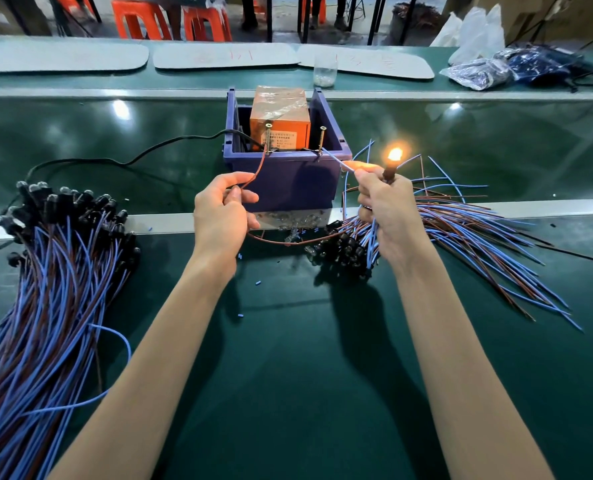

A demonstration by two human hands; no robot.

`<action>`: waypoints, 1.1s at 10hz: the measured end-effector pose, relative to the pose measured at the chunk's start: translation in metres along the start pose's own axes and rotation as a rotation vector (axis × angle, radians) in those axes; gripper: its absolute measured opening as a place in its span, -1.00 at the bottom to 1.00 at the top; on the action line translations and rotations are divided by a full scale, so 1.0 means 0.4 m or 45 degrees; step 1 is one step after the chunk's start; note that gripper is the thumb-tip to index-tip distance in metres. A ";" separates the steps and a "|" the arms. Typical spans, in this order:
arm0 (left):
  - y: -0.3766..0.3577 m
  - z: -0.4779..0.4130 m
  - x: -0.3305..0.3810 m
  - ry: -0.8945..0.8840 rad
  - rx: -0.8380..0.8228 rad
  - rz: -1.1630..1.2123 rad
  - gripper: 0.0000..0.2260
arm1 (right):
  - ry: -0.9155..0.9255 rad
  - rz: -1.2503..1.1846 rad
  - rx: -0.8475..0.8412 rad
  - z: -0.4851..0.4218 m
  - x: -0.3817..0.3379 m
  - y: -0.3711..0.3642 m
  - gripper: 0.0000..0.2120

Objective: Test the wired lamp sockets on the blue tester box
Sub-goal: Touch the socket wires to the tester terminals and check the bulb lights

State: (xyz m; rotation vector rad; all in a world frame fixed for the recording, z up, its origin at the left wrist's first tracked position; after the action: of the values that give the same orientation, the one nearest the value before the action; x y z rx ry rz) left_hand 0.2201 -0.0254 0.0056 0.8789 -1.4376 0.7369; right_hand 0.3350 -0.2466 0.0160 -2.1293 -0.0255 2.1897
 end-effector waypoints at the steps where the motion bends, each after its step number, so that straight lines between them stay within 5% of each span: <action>1: -0.002 0.002 -0.001 -0.005 -0.001 -0.006 -0.63 | -0.005 0.024 0.008 -0.004 0.005 -0.001 -0.83; 4: -0.010 0.007 0.001 -0.010 -0.036 -0.015 -0.66 | -0.023 0.051 0.003 0.005 0.004 -0.003 -0.88; 8: -0.101 0.094 -0.001 -0.186 -0.844 -0.432 -0.69 | -0.146 0.145 -0.326 0.052 -0.020 -0.059 -0.54; 10: -0.067 0.053 -0.056 -0.265 -0.869 -0.933 -0.85 | 0.069 0.561 -0.206 0.049 -0.050 -0.035 -0.44; 11: -0.008 -0.015 -0.069 -0.276 -0.716 -1.163 -0.89 | 0.015 0.309 -0.143 0.051 -0.075 -0.016 -0.47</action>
State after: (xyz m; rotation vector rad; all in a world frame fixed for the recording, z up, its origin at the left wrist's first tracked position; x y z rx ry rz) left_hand 0.2254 -0.0196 -0.0218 1.0393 -1.1467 -0.4390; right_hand 0.3157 -0.2416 0.0468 -2.3158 0.1201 2.3575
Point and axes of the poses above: each hand's wrist, its own z-axis away from the middle knuckle, its own y-axis out of the back of the hand, x = y × z, the point moved 10 cm from there along -z, towards the middle knuckle, and after that the axes turned 15 degrees about x, right-handed, at the moved point
